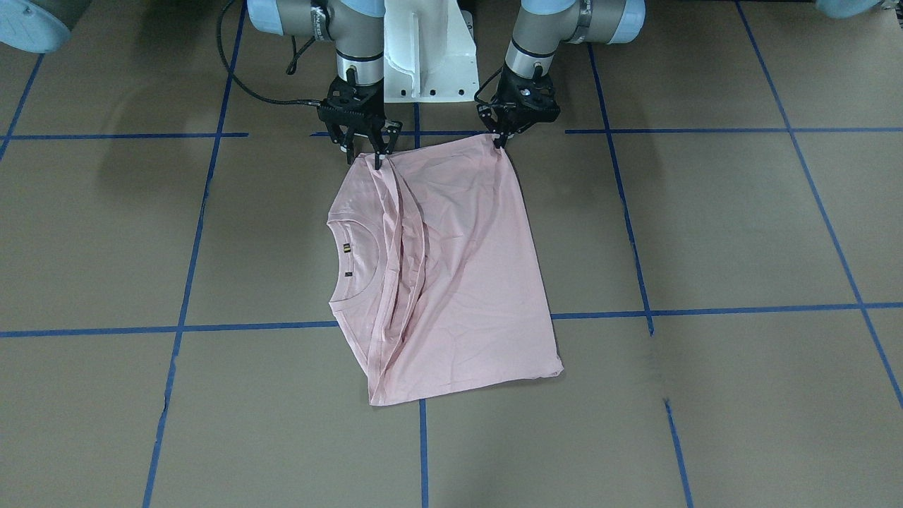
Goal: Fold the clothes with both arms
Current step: 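Shift the right gripper inward and close both grippers on the near edge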
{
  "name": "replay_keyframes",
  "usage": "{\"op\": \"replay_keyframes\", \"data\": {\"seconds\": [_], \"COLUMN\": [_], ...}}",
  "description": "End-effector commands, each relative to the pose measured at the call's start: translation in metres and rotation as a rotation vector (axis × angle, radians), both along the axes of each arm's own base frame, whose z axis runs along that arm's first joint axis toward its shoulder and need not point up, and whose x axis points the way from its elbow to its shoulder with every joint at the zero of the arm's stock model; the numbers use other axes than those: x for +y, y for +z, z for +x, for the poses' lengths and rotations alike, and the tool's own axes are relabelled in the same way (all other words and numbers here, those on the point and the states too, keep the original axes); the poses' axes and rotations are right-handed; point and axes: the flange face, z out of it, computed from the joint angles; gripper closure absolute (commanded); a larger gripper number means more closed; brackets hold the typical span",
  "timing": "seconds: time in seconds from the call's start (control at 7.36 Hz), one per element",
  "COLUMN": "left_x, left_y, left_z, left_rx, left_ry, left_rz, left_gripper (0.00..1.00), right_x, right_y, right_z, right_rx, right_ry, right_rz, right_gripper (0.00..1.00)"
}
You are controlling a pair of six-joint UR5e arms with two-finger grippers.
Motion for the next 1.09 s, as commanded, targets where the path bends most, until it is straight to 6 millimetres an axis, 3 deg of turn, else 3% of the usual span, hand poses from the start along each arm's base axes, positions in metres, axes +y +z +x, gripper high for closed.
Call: {"op": "replay_keyframes", "data": {"seconds": [0.0,0.27,0.54,0.68,0.81,0.95], "left_x": [-0.0001,-0.0001,-0.0001,-0.0001,-0.0001,-0.0001], "left_y": [0.0000,0.0000,0.0000,0.0008,0.0000,0.0000], "left_z": [0.0000,0.0000,0.0000,-0.0002,0.0000,0.0000], "left_rx": [0.000,0.000,0.000,-0.002,0.000,0.000], "left_ry": [-0.001,-0.001,-0.001,-0.001,-0.001,-0.001], "left_rz": [0.001,0.001,0.001,0.000,0.001,0.001], "left_gripper": [1.00,1.00,1.00,1.00,1.00,1.00], "right_x": [0.0027,0.0037,0.0036,0.0036,0.0031,0.0031], "right_y": [0.0023,0.0030,0.0029,0.0020,0.0029,0.0029], "right_z": [-0.0022,-0.0031,-0.0030,-0.0032,-0.0029,-0.0029], "right_rx": [0.003,0.004,0.004,0.000,-0.003,-0.003], "right_ry": [0.003,0.000,0.003,0.008,0.025,0.025], "right_rz": [-0.003,-0.004,-0.004,-0.008,-0.016,-0.016], "right_gripper": [0.47,0.49,0.67,0.90,1.00,1.00]}}
